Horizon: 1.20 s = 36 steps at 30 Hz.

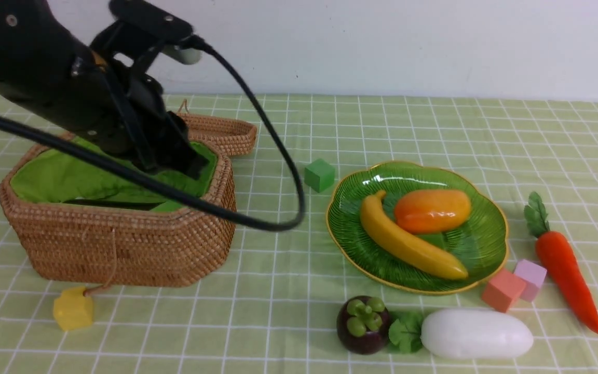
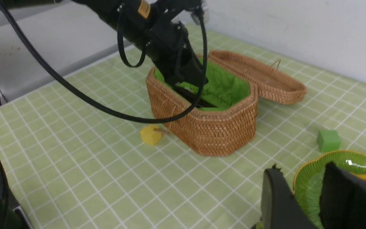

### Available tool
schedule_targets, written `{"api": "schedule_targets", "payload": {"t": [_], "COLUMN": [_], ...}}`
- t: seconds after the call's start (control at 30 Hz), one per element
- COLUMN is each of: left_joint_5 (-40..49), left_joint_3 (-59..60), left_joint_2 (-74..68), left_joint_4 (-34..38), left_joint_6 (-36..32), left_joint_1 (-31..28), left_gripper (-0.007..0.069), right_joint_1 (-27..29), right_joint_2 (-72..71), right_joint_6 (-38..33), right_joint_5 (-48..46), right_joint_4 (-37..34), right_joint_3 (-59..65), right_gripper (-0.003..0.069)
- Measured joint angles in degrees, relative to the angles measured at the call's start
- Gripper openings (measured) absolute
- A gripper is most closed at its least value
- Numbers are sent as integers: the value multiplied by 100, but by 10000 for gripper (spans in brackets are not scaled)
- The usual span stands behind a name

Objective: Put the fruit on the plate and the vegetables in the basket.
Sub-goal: Use the right arm to grab a mangosteen and put it into the right plate

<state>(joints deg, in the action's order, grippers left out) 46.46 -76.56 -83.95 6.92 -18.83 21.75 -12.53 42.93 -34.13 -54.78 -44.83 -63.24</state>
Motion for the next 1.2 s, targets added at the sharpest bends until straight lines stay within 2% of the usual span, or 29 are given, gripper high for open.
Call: {"api": "schedule_targets", "payload": {"t": [0.03,0.07,0.2,0.37,0.5,0.67,1.03,1.2], "left_joint_5": [168,194,857,997,965,939,932,1025], "left_joint_3": [0,0,0,0,0,0,0,40], "left_joint_2": [64,70,115,115,115,115,115,329], "left_joint_4": [63,63,-184,-485,-485,-502,-509,-623], "left_joint_6": [179,203,676,774,791,791,819,1246], "left_joint_1": [327,409,1387,1929,2043,2055,2055,2056], "left_gripper": [-9,-13,-13,-13,-13,-13,-13,-13], "right_joint_1": [0,0,0,0,0,0,0,0], "right_joint_2": [0,0,0,0,0,0,0,202], "right_joint_6": [36,45,149,316,711,1064,1429,1672], "right_joint_5": [-47,-46,-140,-327,-546,-702,-1283,-1553], "right_joint_4": [60,61,260,801,1365,1651,1785,1618], "right_joint_3": [0,0,0,-64,-270,-346,-344,-333], "right_gripper": [215,215,221,223,226,231,232,232]}}
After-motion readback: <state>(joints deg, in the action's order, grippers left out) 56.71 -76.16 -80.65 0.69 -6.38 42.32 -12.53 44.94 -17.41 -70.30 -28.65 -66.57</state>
